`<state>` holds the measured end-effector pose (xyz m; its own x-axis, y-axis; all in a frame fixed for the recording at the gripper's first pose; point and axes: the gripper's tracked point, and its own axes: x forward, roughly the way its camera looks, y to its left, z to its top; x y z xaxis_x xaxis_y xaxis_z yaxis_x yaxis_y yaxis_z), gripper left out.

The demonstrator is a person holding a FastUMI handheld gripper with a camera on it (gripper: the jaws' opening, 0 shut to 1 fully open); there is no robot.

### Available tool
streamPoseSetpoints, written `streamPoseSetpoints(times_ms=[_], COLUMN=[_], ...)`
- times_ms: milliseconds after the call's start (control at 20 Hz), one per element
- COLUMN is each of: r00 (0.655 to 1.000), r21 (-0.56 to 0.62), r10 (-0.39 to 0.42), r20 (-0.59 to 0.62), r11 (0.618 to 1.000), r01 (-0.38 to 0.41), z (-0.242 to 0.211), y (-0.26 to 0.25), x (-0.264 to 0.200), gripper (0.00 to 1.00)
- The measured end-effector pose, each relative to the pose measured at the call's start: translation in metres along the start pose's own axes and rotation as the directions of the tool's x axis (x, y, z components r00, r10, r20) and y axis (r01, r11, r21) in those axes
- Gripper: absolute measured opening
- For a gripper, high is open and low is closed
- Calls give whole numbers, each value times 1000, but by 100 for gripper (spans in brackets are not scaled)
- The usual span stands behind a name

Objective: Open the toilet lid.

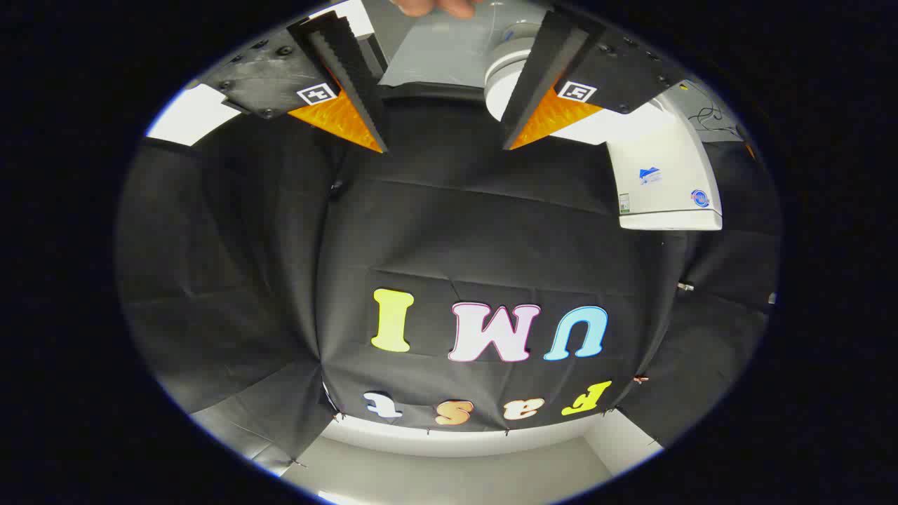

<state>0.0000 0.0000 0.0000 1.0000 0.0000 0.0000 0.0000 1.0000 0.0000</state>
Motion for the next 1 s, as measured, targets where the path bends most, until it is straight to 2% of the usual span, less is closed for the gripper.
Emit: streamPoseSetpoints(times_ms=[1000], r00=[1000], r21=[4], r10=[2], r20=[-17], r11=[1000], r01=[-2], z=[-6], y=[3], x=[7], gripper=[98])
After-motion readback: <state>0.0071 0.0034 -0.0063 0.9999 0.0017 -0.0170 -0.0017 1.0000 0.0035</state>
